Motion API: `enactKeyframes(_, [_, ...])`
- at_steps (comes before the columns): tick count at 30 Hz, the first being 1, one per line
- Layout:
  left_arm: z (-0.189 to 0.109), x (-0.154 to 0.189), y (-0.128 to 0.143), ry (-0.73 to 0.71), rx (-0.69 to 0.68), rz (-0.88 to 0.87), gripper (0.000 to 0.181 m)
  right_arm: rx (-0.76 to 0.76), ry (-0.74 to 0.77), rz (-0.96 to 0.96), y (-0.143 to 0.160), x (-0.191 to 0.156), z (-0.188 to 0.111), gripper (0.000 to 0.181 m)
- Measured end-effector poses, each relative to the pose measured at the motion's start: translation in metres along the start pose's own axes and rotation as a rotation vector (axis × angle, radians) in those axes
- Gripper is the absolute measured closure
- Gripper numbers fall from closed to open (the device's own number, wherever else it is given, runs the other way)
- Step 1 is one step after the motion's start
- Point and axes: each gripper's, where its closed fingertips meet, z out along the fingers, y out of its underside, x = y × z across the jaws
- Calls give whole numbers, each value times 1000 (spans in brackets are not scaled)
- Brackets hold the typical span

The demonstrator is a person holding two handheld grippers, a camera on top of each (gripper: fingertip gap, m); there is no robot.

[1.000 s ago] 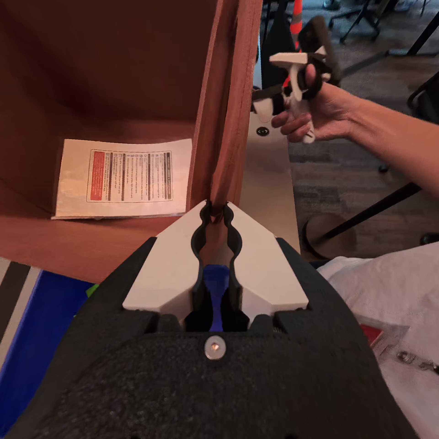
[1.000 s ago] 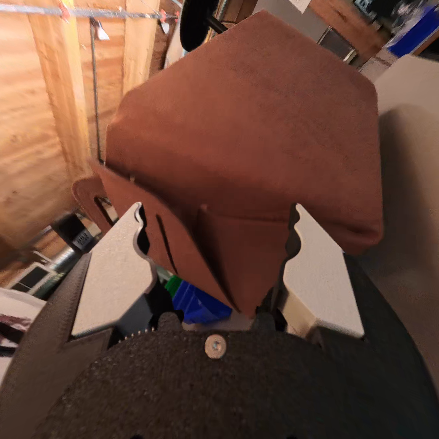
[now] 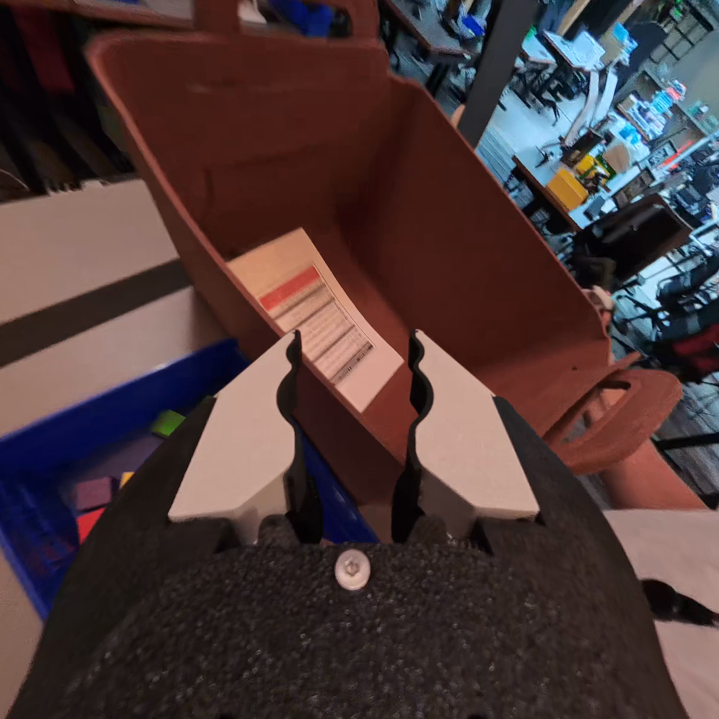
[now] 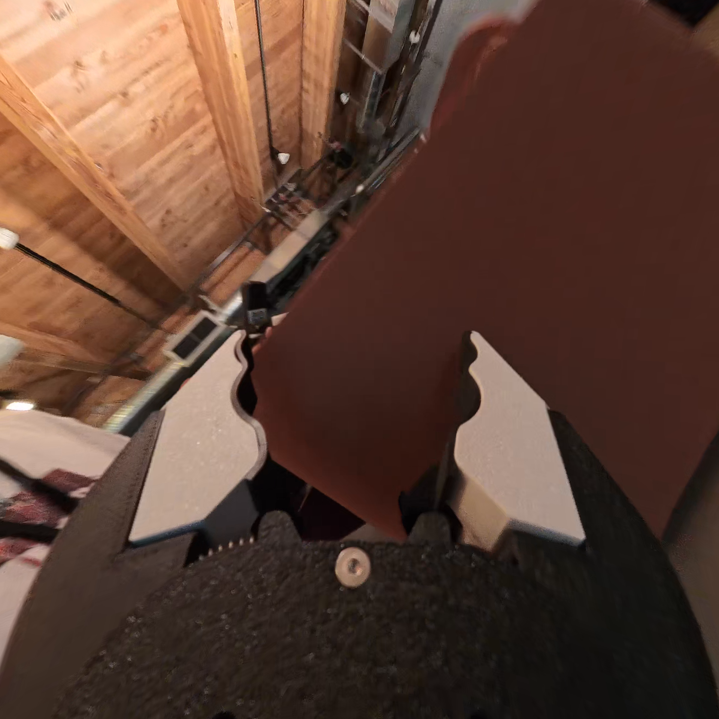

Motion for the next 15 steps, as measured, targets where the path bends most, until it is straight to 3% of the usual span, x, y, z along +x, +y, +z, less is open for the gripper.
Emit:
enactKeyframes(2, [13, -14, -1, -47, -91, 39, 125, -45, 152, -228, -13, -7, -1, 71])
enactKeyframes(5, [50, -19, 35, 15, -399, 10, 120, -187, 345, -459, -12, 3, -5, 61])
enactKeyframes(6, [56, -9, 38, 84, -443, -28, 134, -165, 326, -442, -12, 3, -8, 55])
enactKeyframes(7, [59, -1, 36, 106, -480, 8, 145, -142, 271, -367, -8, 3, -13, 63])
enactKeyframes(8, [62, 6, 31, 94, -490, 117, 166, -124, 218, -275, -3, 3, -19, 69])
enactKeyframes(9, [65, 13, 25, 58, -495, 233, 172, -110, 154, -209, 4, -1, -24, 70])
enactKeyframes(12, [76, 56, 9, 71, -470, 388, 175, 14, -29, -110, 10, -37, -38, 70])
enactKeyframes(15, [80, 96, -5, 128, -413, 449, 174, 49, 126, -145, -21, -26, -58, 68])
